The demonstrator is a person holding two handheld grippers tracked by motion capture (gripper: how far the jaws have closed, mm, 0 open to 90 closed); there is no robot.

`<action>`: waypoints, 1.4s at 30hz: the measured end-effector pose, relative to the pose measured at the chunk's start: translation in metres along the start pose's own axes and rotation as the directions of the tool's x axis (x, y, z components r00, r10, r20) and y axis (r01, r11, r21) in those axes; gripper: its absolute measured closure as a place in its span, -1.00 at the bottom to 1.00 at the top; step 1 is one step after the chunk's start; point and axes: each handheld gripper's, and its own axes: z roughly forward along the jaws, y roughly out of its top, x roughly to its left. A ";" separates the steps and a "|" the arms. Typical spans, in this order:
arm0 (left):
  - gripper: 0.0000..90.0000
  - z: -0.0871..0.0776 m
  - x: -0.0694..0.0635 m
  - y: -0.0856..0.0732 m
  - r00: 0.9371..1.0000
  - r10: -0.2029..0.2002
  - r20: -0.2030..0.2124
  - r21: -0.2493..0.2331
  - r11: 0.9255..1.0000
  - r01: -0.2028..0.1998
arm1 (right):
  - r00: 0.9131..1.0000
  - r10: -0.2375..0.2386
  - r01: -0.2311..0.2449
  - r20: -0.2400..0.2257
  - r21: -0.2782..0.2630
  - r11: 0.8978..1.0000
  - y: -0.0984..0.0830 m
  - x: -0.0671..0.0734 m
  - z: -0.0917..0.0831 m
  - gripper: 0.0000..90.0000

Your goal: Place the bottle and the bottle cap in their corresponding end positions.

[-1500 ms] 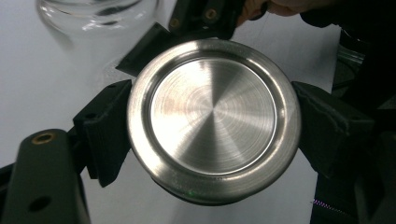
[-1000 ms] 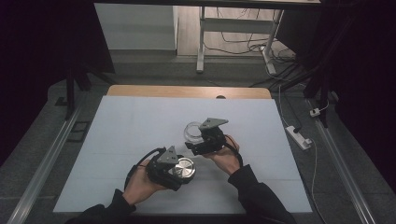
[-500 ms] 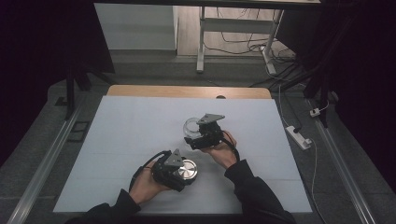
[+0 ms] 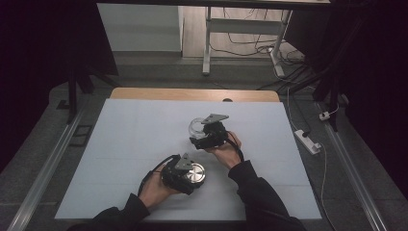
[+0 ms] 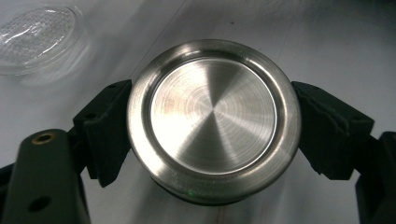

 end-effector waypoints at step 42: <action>-0.73 0.023 0.015 -0.006 0.999 -0.046 -0.004 0.034 0.998 0.046 | 1.000 0.007 -0.007 0.000 0.011 1.000 -0.002 0.000 0.020 -0.69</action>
